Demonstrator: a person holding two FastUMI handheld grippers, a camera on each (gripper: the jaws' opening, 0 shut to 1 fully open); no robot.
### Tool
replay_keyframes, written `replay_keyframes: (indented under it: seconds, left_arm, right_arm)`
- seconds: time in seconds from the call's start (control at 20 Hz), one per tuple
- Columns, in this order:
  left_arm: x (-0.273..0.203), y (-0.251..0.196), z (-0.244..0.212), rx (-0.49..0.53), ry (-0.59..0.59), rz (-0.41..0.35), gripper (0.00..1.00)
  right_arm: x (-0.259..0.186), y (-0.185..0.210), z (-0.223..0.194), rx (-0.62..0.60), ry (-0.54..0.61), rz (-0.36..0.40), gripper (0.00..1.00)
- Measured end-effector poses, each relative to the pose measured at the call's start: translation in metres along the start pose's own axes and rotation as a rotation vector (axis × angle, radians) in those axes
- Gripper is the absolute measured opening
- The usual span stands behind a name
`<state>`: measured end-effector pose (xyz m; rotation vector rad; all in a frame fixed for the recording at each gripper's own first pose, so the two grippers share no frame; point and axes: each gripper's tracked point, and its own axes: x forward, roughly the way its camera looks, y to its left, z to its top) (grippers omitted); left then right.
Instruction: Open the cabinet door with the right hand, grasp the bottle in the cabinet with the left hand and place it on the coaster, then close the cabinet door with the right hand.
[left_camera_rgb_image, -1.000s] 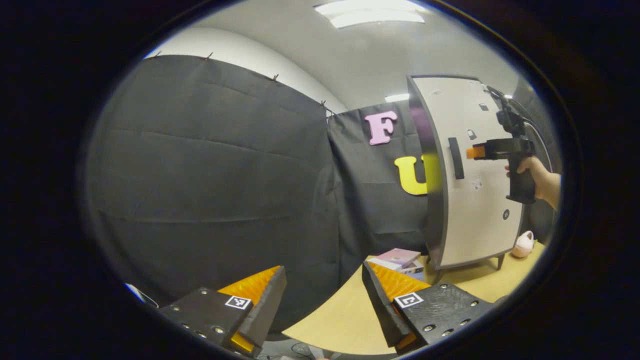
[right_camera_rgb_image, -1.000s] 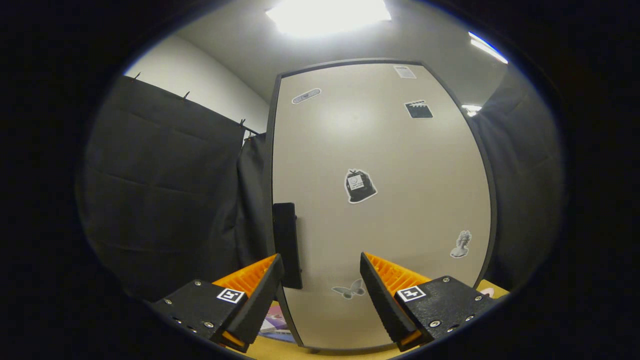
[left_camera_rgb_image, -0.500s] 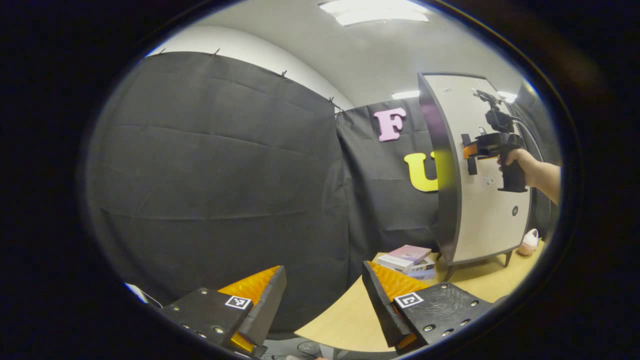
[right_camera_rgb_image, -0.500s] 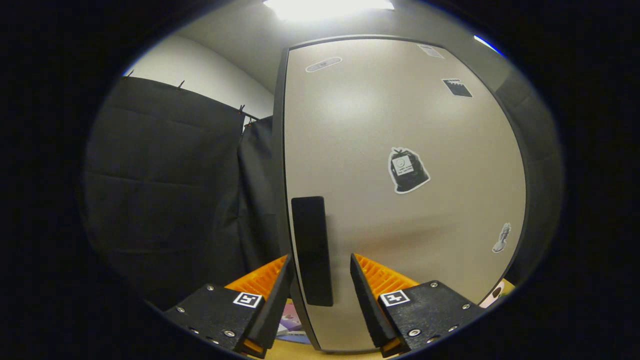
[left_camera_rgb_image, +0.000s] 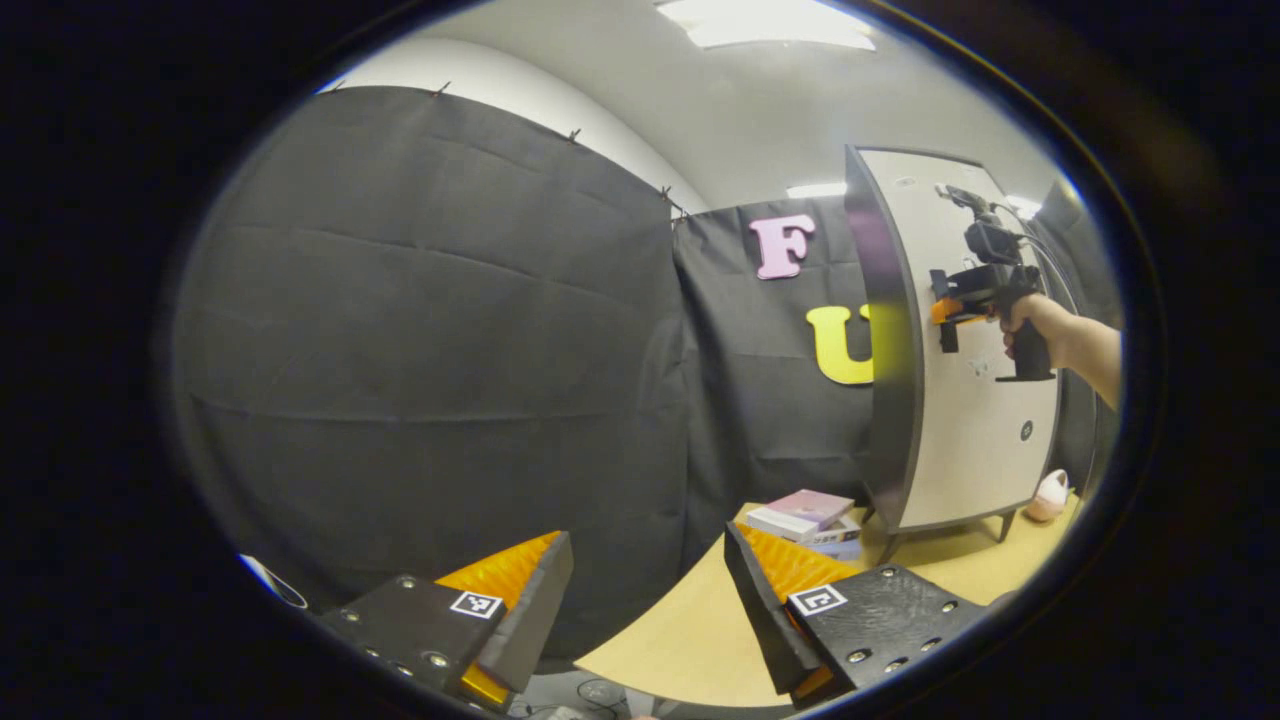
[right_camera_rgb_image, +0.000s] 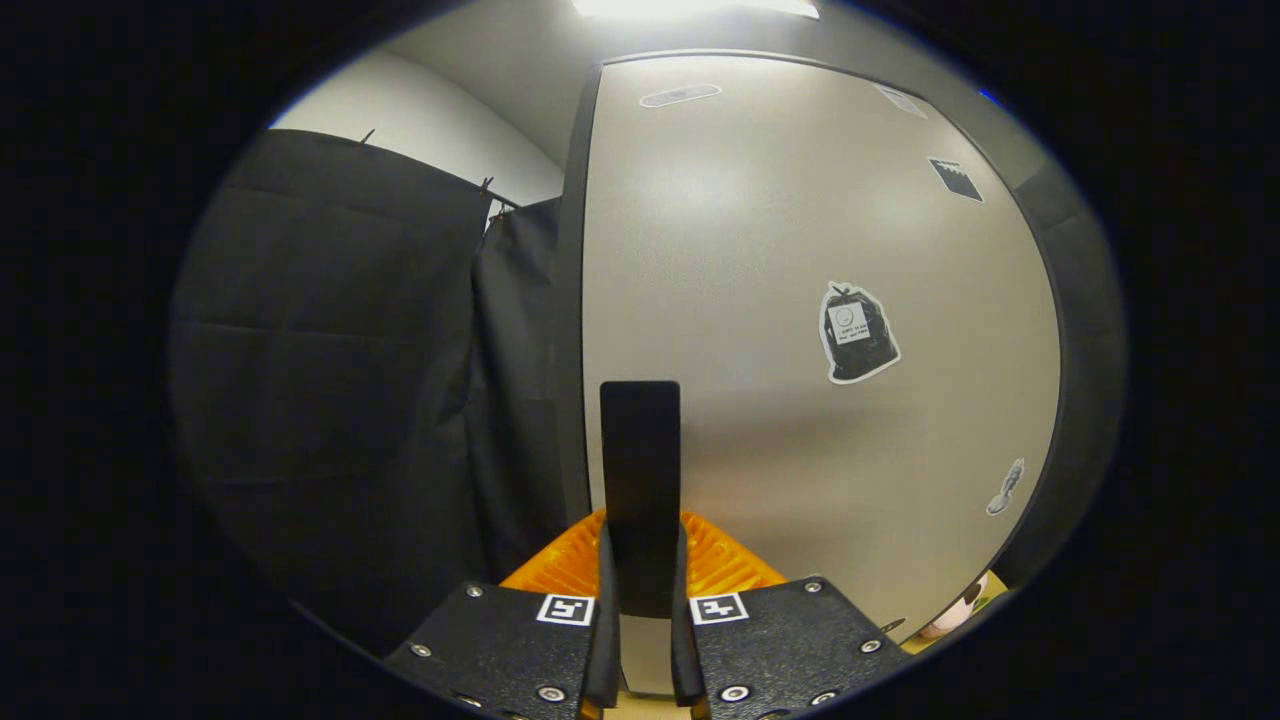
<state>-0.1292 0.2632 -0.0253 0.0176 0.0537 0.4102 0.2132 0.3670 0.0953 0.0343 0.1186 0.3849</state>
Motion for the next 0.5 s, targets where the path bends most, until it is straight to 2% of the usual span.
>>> replay_keyframes:
  seconds: [0.25, 0.3, 0.5]
  left_arm:
    - [0.013, -0.027, 0.001, 0.000, -0.007, -0.061, 0.92]
    - [0.015, -0.034, 0.002, 0.003, -0.008, -0.075, 0.88]
    - [0.011, -0.062, 0.013, 0.011, -0.022, -0.124, 0.92]
  right_arm:
    - [-0.017, 0.005, 0.003, 0.015, 0.013, 0.065, 0.20]
    - [-0.021, 0.006, 0.004, 0.016, 0.013, 0.078, 0.20]
    - [-0.040, 0.008, 0.006, 0.020, 0.016, 0.131, 0.20]
